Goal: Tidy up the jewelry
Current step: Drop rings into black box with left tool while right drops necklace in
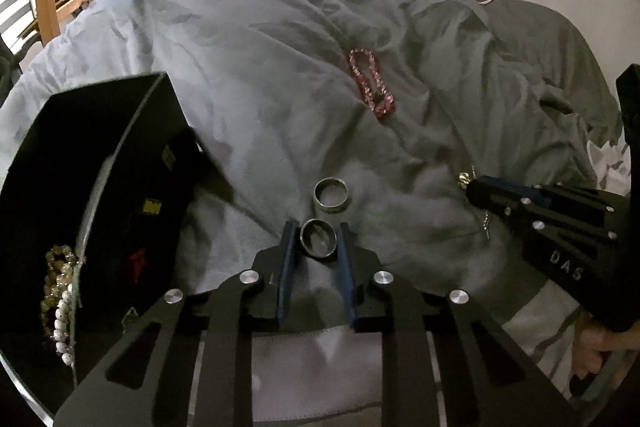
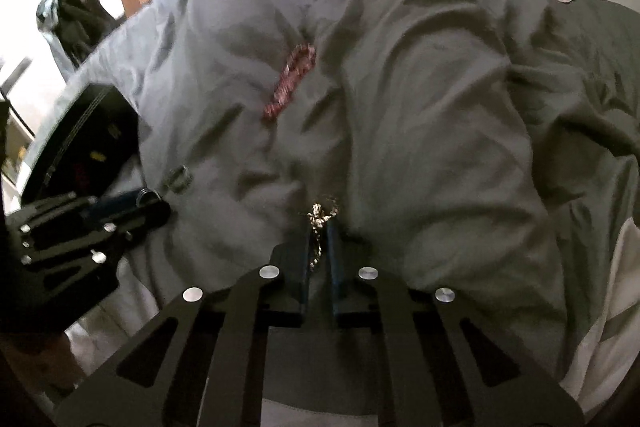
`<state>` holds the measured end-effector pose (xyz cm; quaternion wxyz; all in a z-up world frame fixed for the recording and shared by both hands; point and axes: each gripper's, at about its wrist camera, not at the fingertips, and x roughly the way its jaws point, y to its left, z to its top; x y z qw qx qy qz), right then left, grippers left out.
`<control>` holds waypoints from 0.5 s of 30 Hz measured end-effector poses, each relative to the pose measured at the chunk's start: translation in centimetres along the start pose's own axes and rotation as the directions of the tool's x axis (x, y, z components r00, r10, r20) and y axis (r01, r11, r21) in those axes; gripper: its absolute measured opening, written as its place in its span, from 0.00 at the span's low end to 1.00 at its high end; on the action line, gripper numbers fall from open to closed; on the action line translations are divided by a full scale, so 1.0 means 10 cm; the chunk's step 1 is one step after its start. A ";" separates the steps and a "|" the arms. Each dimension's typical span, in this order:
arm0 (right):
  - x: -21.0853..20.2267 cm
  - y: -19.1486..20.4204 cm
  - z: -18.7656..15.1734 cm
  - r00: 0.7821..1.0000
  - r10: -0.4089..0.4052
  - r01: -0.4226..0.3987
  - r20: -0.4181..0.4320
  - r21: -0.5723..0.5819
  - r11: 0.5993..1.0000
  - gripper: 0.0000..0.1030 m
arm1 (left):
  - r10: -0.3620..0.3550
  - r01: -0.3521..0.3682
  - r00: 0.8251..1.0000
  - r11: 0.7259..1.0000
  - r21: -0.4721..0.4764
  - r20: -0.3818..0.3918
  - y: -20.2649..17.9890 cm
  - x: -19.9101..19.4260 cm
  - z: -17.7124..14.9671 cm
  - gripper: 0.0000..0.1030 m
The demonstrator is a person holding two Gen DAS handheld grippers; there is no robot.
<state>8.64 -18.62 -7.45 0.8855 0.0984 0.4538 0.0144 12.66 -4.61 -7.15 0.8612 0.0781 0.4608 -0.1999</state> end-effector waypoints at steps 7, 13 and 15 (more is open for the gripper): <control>-0.13 0.04 0.06 0.997 0.021 -0.020 0.079 -0.015 1.000 0.04 | 0.014 -0.017 0.997 0.999 0.028 0.081 -0.07 -0.19 0.05 0.19; -0.21 -0.01 0.12 0.990 0.054 -0.058 0.128 0.031 0.998 0.04 | 0.016 -0.020 0.993 0.999 0.027 0.114 -0.07 -0.26 0.08 0.19; -0.27 -0.02 0.13 0.986 0.069 -0.075 0.150 0.039 0.996 0.04 | 0.014 -0.017 0.992 1.000 0.020 0.125 -0.06 -0.29 0.10 0.19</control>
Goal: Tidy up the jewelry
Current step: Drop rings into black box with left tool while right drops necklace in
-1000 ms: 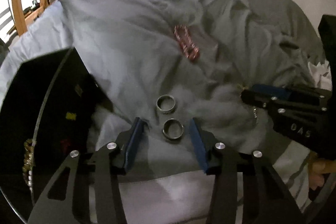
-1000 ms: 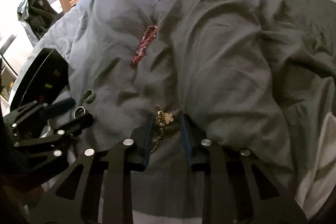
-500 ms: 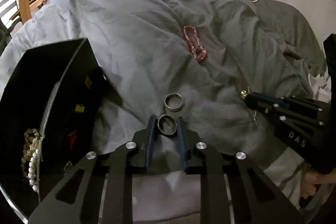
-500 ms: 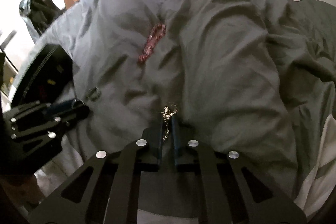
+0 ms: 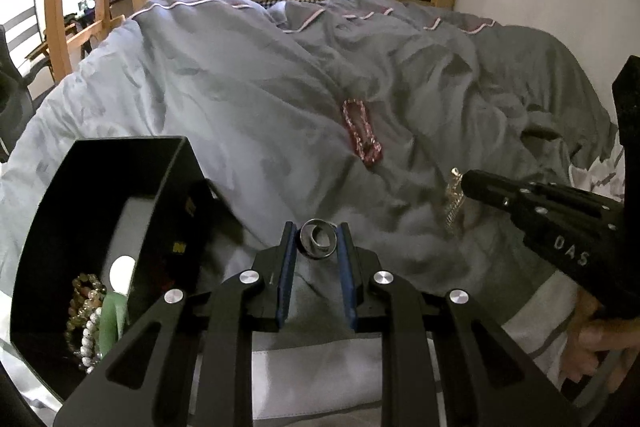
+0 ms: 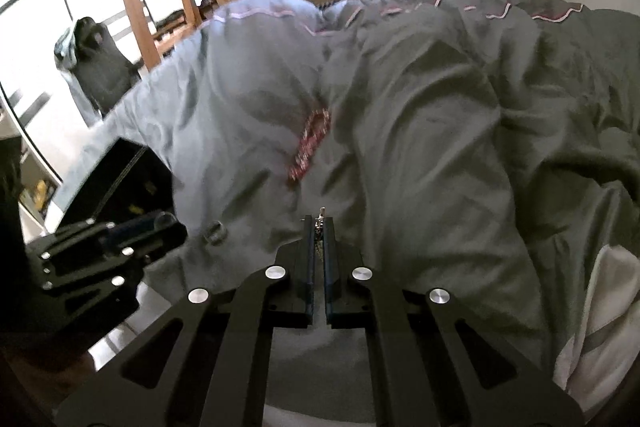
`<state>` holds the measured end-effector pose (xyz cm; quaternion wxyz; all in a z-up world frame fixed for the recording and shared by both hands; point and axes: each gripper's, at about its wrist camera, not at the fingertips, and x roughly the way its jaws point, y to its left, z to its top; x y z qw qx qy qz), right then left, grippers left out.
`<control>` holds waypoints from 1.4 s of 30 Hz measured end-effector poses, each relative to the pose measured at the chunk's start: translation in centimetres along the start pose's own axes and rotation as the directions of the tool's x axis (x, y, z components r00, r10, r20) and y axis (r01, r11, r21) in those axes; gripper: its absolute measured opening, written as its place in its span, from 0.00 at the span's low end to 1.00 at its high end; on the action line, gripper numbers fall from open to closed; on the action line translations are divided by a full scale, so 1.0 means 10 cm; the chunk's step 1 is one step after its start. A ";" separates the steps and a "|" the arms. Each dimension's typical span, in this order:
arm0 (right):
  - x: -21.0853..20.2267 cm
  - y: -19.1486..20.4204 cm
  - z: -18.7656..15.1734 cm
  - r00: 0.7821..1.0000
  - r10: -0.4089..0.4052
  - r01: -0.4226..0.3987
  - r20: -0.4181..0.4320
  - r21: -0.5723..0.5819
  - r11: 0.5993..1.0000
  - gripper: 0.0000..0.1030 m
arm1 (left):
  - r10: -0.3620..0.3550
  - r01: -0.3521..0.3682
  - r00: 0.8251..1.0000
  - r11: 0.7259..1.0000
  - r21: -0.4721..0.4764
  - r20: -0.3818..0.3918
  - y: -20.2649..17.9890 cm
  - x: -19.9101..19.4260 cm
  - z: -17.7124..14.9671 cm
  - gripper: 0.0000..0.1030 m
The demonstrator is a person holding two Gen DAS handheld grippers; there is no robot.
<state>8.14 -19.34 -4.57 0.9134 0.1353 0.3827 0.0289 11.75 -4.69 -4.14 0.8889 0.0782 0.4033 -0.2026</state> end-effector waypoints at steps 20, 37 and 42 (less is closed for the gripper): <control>-0.17 0.25 0.10 0.998 0.035 -0.032 0.059 -0.062 0.998 0.04 | 0.007 -0.006 0.998 1.000 -0.013 0.056 0.02 -0.25 0.08 0.19; -0.31 0.86 0.23 0.983 0.148 -0.127 0.108 -0.178 0.976 0.04 | 0.097 -0.088 0.992 0.989 -0.117 0.081 0.39 -0.70 0.11 0.19; -0.31 1.10 0.27 0.976 0.187 -0.159 0.114 -0.224 0.962 0.04 | 0.122 -0.107 0.988 0.982 -0.157 0.094 0.58 -0.83 0.12 0.19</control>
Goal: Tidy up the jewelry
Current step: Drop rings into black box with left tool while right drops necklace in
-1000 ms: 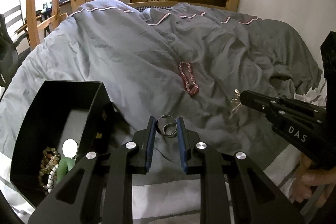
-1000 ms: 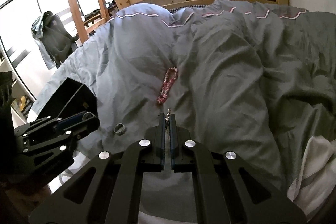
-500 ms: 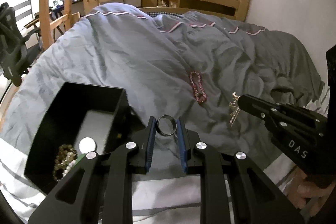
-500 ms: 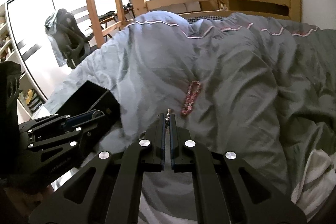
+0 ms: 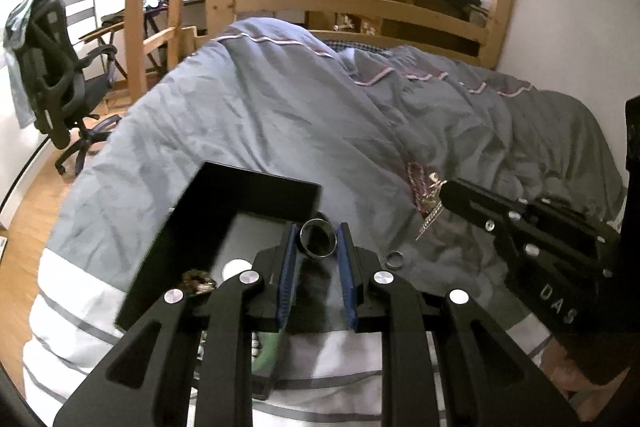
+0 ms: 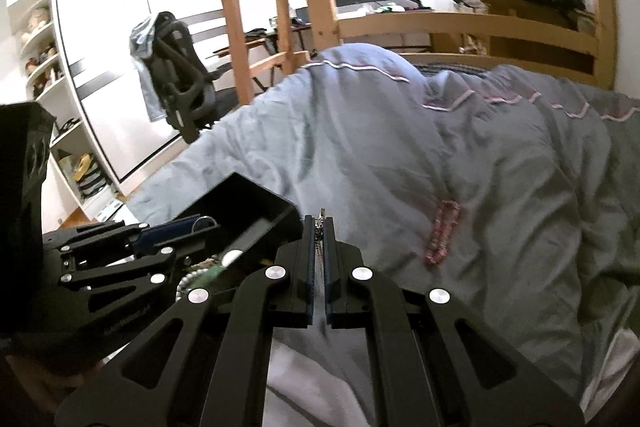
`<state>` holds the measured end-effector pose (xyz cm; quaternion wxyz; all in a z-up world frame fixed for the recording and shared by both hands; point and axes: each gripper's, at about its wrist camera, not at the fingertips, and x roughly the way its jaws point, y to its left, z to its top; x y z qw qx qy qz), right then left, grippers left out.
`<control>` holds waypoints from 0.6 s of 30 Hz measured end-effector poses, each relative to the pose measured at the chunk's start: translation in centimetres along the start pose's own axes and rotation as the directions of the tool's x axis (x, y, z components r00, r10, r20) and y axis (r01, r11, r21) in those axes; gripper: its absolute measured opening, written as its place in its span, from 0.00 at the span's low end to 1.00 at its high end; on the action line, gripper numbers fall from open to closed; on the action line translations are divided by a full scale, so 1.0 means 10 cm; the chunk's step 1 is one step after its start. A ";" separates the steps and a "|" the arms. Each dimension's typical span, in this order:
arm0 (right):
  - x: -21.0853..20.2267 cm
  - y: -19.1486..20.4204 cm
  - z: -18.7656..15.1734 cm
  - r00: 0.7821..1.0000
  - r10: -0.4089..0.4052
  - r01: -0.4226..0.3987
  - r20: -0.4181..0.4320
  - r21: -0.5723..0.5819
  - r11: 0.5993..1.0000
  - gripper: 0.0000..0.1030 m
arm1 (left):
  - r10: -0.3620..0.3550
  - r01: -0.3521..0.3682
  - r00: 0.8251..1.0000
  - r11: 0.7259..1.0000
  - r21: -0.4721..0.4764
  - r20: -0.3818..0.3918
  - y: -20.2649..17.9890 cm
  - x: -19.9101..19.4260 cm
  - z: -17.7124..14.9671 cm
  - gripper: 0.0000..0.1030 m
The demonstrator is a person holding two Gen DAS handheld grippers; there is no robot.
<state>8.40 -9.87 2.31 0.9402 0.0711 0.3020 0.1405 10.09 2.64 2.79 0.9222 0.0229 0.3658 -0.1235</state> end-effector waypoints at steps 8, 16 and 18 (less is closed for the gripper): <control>0.04 0.22 0.04 0.999 0.052 -0.052 0.003 -0.025 0.998 0.04 | 0.050 -0.050 0.999 0.999 -0.012 0.018 0.20 -0.15 0.06 0.19; 0.11 0.51 0.05 0.994 0.111 -0.111 -0.006 -0.068 0.991 0.04 | 0.095 -0.094 0.995 0.994 -0.048 0.022 0.45 -0.26 0.09 0.19; 0.12 0.59 0.04 0.992 0.127 -0.127 -0.010 -0.082 0.989 0.04 | 0.102 -0.101 0.995 0.993 -0.057 0.020 0.50 -0.27 0.10 0.19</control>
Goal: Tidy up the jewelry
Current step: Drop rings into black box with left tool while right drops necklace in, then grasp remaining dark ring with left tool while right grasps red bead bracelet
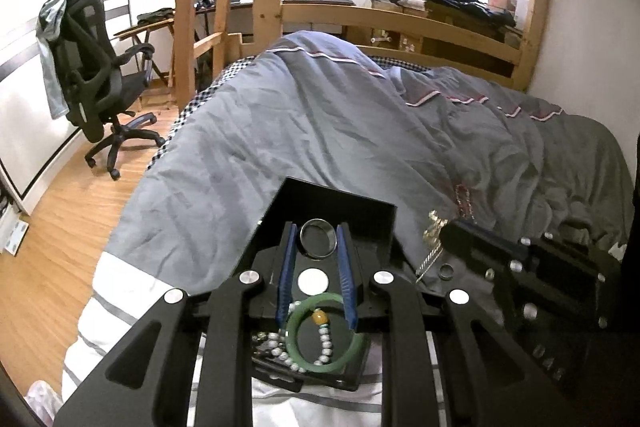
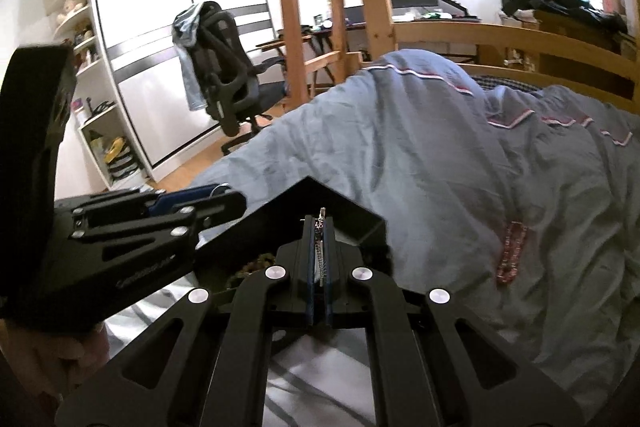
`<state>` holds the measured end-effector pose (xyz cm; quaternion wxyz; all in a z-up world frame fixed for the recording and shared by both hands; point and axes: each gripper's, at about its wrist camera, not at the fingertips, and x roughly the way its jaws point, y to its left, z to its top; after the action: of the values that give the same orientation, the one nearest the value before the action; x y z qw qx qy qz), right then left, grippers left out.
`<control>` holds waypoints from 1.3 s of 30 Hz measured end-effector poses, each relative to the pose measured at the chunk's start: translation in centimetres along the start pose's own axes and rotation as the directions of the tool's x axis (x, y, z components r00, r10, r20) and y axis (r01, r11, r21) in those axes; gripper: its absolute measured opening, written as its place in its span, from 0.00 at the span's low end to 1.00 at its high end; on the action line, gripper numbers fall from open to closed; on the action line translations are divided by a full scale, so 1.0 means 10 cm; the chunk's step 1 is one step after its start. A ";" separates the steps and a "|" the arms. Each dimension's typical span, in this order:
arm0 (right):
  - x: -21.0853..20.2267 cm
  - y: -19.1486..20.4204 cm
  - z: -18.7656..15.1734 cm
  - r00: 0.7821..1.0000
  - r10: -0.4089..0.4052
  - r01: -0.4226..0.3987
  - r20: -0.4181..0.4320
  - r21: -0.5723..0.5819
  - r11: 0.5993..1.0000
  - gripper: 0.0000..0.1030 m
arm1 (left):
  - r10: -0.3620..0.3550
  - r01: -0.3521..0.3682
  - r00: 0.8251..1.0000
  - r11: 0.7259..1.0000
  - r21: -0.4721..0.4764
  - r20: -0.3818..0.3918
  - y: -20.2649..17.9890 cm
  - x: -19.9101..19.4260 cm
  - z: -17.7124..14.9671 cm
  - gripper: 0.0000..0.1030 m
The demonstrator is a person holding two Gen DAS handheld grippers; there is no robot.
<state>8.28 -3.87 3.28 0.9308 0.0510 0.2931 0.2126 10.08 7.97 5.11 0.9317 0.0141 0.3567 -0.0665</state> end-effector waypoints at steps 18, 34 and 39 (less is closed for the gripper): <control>0.16 0.27 -0.15 0.991 0.129 -0.130 -0.035 -0.027 0.991 0.04 | 0.000 -0.006 0.997 0.997 -0.077 -0.080 0.30 0.20 -0.03 0.19; 0.36 0.34 -0.36 0.972 0.191 -0.192 -0.137 0.005 0.981 0.05 | 0.026 -0.046 0.984 0.993 -0.106 -0.177 0.35 0.40 -0.14 0.23; 0.37 0.33 -0.43 0.966 0.198 -0.200 -0.167 0.003 0.980 0.29 | 0.077 -0.092 0.986 0.991 -0.094 -0.150 0.33 0.39 -0.12 0.52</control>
<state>7.38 0.59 -1.49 0.8773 0.0559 0.3618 0.3104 12.56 10.89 1.52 0.9047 -0.0131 0.4258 -0.0077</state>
